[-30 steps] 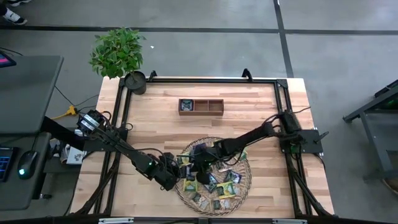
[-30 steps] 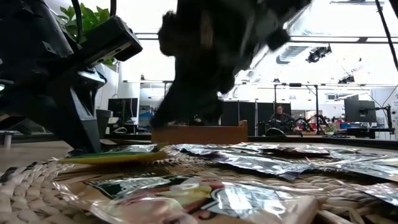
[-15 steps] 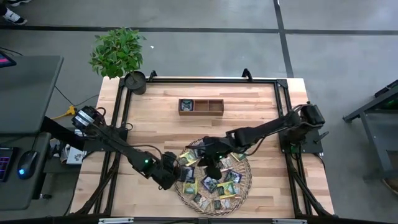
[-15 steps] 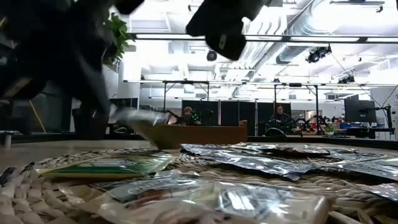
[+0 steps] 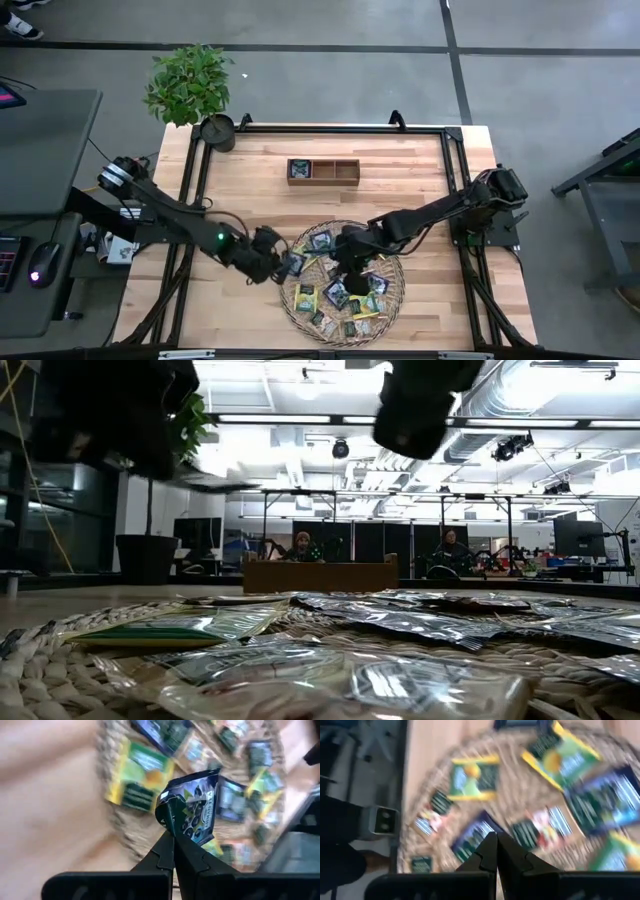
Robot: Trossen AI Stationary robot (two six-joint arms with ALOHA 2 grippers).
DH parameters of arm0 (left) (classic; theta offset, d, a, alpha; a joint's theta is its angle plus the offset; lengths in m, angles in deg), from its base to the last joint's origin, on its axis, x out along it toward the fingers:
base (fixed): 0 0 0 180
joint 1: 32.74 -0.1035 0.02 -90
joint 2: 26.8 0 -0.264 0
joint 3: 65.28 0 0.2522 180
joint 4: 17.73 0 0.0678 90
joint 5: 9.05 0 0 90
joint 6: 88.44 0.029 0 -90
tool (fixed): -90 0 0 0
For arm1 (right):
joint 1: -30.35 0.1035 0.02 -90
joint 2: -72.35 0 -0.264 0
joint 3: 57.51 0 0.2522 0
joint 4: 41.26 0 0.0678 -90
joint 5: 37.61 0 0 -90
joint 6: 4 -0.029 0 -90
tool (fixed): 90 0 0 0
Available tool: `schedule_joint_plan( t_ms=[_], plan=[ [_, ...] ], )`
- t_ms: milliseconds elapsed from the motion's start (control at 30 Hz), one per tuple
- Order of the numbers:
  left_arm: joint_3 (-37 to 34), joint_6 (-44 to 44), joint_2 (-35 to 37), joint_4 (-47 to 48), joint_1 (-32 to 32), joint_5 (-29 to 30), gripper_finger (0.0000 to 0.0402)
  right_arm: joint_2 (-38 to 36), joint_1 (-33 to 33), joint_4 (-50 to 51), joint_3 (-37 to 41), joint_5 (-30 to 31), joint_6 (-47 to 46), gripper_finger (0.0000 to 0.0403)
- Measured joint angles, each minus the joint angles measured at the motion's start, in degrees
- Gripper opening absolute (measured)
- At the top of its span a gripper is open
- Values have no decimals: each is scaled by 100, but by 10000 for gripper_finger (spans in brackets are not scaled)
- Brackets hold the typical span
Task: Pick & Place Tea
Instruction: Put the purple tea bag in the left section of the wooden organizer
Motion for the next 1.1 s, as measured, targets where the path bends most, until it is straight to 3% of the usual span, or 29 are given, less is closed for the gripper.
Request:
schedule_joint_plan(
  t_ms=[233,367,533,800,1100],
  plan=[
    [13,1715,350,428,-836,-419,0,-17,169,371,465,218,-472,0],
    [117,3031,323,625,-1435,-585,0,-17,279,-234,1050,619,-936,0],
    [817,4827,182,1198,-2234,-615,0,-85,475,-1010,1529,1076,-1622,0],
    [2108,7154,-340,2507,-3538,-160,0,-98,662,-1237,1615,1510,-2233,0],
    [3349,9165,-1471,3283,-4332,626,0,-98,694,-1261,1615,1884,-2699,0]
  ],
)
